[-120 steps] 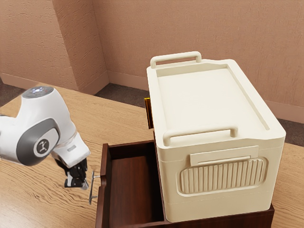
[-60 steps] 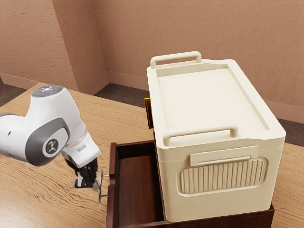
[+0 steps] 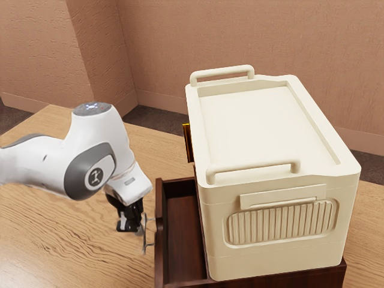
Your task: Push the drawer handle with one arm to close the drawer
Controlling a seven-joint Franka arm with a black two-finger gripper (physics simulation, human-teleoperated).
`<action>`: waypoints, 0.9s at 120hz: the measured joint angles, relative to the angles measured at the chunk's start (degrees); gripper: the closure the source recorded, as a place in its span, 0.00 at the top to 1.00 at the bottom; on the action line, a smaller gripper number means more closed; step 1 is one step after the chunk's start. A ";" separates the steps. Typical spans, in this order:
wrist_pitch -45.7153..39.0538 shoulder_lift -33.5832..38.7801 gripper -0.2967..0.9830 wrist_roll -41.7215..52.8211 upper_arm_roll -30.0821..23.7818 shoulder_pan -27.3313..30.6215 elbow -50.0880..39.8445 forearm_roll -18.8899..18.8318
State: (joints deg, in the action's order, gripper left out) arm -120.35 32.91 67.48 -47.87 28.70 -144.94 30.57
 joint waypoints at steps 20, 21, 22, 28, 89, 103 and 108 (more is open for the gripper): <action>-0.01 -0.99 0.15 -0.36 -5.37 4.67 2.52 1.36; 0.00 -1.01 0.15 -0.37 -5.64 4.89 2.64 1.43; -0.01 -1.02 0.15 -0.39 -5.87 5.09 2.77 1.49; 0.00 -1.24 0.15 -0.47 -6.85 5.87 3.32 1.98; 0.20 -1.83 0.15 -0.80 -23.30 19.58 11.43 7.14; 0.40 -2.23 0.15 6.43 -26.40 23.42 13.24 8.22; 0.43 -2.29 0.15 8.94 -27.45 24.68 13.84 8.73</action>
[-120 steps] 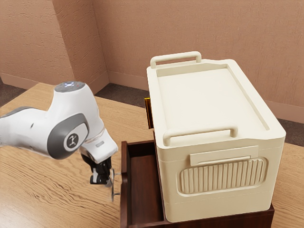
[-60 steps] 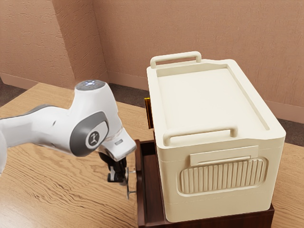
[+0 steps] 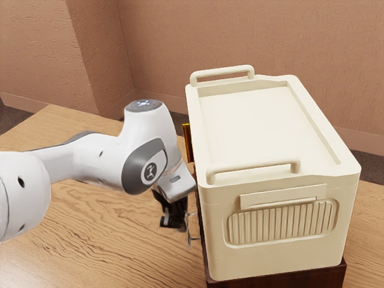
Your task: Push the drawer handle with one arm to close the drawer
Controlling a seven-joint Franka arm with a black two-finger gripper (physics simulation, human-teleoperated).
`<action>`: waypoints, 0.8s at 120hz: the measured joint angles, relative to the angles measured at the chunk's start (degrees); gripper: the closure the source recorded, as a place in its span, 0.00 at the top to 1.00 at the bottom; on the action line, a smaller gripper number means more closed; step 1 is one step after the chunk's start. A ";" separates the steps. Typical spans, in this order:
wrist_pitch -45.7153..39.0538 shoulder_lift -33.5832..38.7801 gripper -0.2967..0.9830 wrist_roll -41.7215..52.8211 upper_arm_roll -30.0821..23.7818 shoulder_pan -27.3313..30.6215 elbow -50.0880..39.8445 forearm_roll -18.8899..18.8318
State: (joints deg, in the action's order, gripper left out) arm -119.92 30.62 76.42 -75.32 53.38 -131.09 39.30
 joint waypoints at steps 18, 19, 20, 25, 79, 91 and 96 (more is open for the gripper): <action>0.13 -0.57 0.09 6.20 -2.78 3.10 1.47 0.95; 0.10 -0.58 0.07 6.27 -2.83 3.15 1.48 0.96; 0.06 -0.57 0.06 6.35 -2.88 3.20 1.49 0.95; -0.08 -0.58 0.05 6.59 -3.06 3.35 1.50 0.96; 12.83 2.15 0.16 -0.12 25.28 -13.65 12.00 -7.68; 23.42 1.13 0.31 -1.08 37.39 -18.38 26.21 -18.34; 27.84 -0.24 0.38 -1.22 41.51 -21.35 28.42 -21.01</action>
State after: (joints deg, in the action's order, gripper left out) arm -92.09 30.39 75.20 -33.81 32.03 -102.68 18.29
